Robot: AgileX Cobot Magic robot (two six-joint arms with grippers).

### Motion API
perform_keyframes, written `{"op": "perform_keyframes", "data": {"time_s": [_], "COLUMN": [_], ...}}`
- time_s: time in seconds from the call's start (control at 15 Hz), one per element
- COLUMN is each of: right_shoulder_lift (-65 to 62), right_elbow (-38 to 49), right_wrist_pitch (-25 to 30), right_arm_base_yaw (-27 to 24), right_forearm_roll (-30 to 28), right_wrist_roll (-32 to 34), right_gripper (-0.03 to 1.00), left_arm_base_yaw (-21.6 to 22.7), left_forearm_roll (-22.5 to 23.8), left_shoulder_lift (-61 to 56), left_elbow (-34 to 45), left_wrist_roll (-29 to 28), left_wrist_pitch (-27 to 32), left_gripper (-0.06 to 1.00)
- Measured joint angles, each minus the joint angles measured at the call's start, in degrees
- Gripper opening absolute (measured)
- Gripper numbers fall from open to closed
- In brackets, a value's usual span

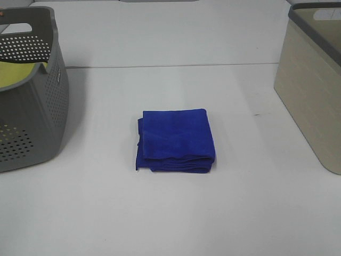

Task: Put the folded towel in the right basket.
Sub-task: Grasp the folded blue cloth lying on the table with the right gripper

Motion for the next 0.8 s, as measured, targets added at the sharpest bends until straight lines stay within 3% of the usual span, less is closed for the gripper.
{"op": "perform_keyframes", "data": {"time_s": [0.8], "right_shoulder_lift": [0.0], "right_elbow": [0.0], "right_wrist_pitch": [0.0], "right_arm_base_yaw": [0.0], "right_forearm_roll": [0.0], "right_wrist_roll": [0.1], "right_gripper": [0.87], "left_arm_base_yaw": [0.0], "left_forearm_roll": [0.0], "left_shoulder_lift": [0.0], "left_elbow": [0.0], "left_wrist_roll": [0.0], "left_wrist_pitch": [0.0], "left_gripper": [0.99]}}
